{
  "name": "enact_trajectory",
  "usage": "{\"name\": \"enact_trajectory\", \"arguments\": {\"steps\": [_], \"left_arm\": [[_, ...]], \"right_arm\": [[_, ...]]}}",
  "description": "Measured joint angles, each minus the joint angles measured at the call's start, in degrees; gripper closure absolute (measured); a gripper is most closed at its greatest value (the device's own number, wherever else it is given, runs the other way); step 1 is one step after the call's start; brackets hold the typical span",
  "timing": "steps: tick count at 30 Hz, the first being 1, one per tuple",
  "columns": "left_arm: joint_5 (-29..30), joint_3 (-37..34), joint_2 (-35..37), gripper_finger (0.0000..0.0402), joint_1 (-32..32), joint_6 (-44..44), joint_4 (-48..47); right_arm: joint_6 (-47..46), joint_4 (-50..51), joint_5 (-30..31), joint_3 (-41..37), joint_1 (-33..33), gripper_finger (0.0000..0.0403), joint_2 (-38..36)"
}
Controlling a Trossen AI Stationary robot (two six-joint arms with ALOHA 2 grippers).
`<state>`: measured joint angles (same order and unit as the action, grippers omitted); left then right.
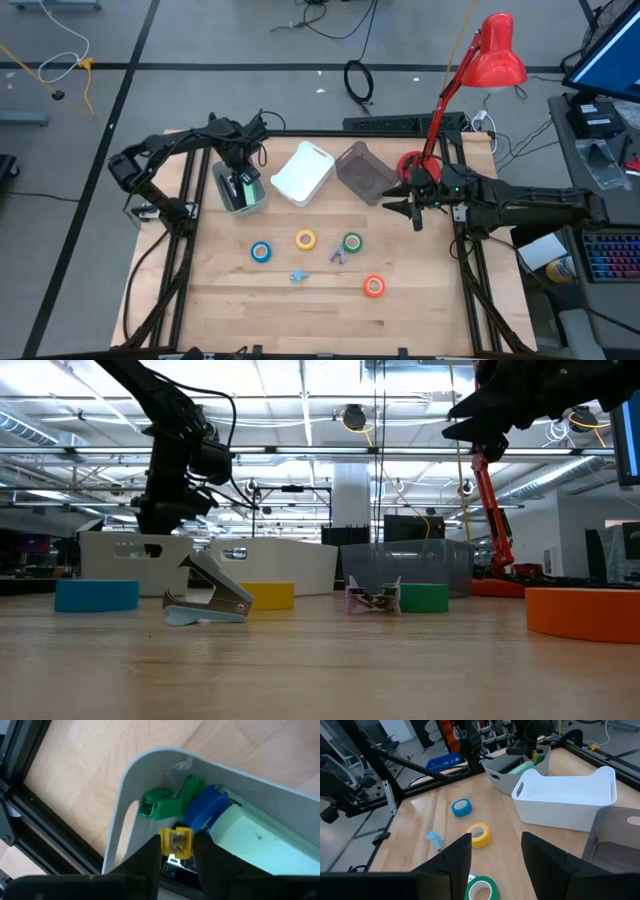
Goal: Pick and place Stapler, Stapler remover, tape
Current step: Put the small yellow stapler into the gray bin, then put the blue staple remover into the black bin
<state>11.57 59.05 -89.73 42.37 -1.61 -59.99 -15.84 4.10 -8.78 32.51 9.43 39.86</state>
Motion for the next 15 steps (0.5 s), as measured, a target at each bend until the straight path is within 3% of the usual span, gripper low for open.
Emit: {"name": "enact_trajectory", "arguments": {"steps": [10, 15], "left_arm": [[-0.02, 0.01, 0.00, 0.0255, 0.00, -1.26, -0.37], [-0.63, 3.28, 0.00, 0.0253, -0.02, -3.92, -6.38]], "right_arm": [[0.01, 0.02, -0.22, 0.00, 0.00, 0.0238, 0.00], [0.01, 0.02, -0.22, 0.00, 0.00, 0.0236, 0.00]]}}
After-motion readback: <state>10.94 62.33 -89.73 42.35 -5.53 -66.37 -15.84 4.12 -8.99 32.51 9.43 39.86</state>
